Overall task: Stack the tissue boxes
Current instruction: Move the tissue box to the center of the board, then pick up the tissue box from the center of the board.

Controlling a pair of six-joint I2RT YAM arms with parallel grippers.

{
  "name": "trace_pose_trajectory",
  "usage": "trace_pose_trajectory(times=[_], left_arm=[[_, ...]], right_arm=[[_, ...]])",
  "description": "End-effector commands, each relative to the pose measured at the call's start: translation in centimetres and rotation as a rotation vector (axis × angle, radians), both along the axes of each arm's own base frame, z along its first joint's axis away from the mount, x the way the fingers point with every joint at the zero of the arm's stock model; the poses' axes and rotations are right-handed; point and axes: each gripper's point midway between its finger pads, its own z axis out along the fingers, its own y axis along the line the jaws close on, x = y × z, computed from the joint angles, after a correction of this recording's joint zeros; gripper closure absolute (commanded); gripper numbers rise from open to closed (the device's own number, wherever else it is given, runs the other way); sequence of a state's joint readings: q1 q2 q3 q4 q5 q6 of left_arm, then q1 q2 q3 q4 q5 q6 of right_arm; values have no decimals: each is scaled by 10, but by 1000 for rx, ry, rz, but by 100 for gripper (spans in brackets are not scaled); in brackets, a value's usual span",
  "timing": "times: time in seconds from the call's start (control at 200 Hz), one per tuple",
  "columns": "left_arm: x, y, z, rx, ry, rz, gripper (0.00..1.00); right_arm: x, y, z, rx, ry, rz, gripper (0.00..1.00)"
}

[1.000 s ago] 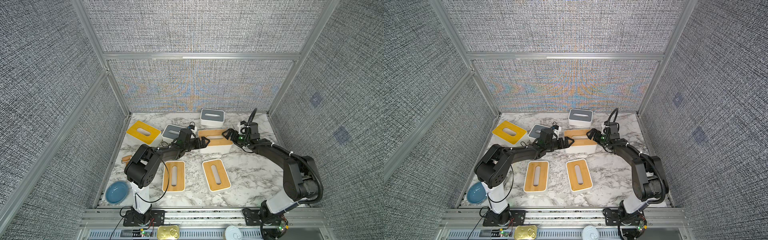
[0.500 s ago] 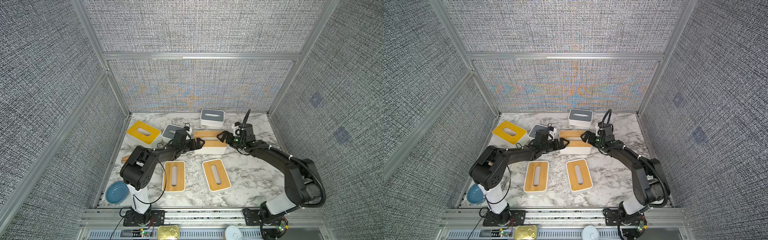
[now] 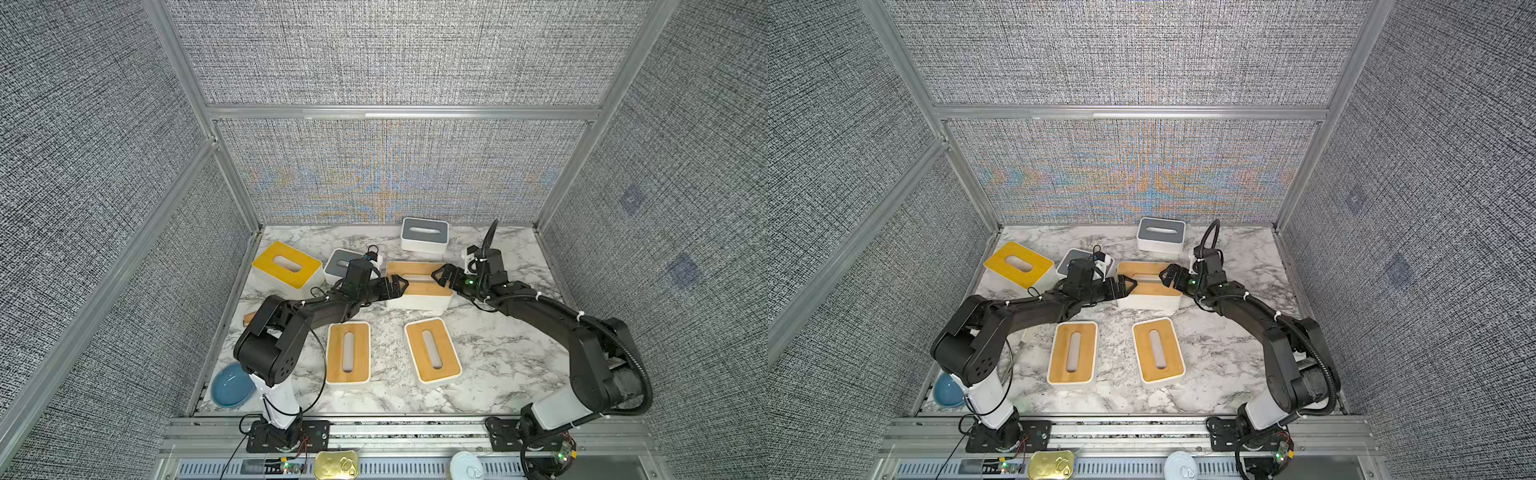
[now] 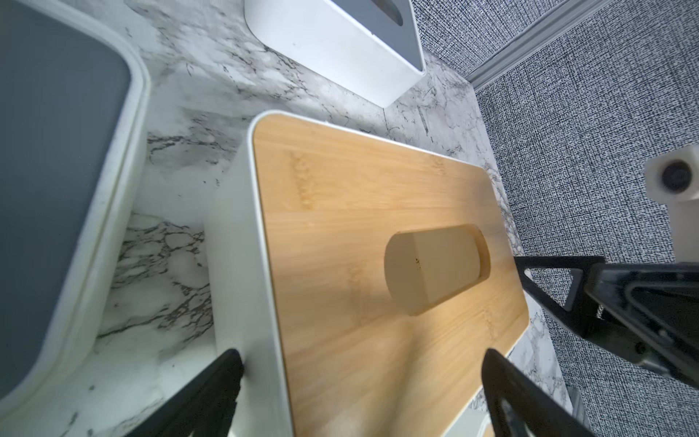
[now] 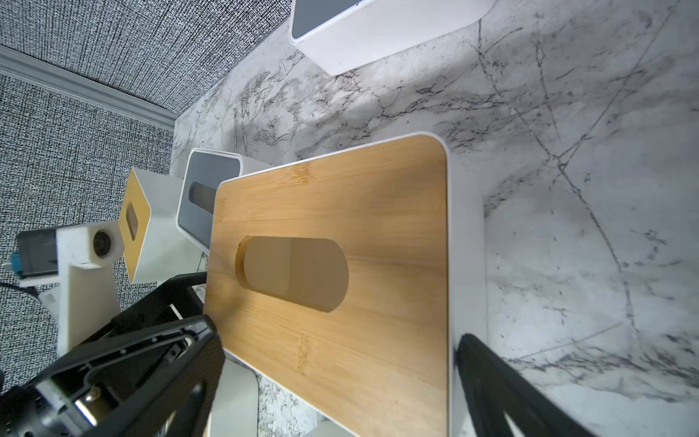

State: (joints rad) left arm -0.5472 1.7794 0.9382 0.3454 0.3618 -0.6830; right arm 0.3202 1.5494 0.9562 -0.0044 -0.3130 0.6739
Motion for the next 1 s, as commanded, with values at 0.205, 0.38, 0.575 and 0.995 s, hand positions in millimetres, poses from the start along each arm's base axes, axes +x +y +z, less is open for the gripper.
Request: trace_pose_trajectory(times=[0.205,0.38,0.575,0.995], left_arm=[[-6,35,54,78,-124,117,1],[-14,82,107,140,-240,289,1],[-28,149,160,221,-360,535,1],[-11,261,167,213,-249,806,1]], right_arm=[[-4,-23,50,-72,-142,-73,1],[-27,-31,100,-56,-243,-105,1],[-60,-15,134,-47,-311,-76,1],[-114,11,122,-79,-350,72,1]])
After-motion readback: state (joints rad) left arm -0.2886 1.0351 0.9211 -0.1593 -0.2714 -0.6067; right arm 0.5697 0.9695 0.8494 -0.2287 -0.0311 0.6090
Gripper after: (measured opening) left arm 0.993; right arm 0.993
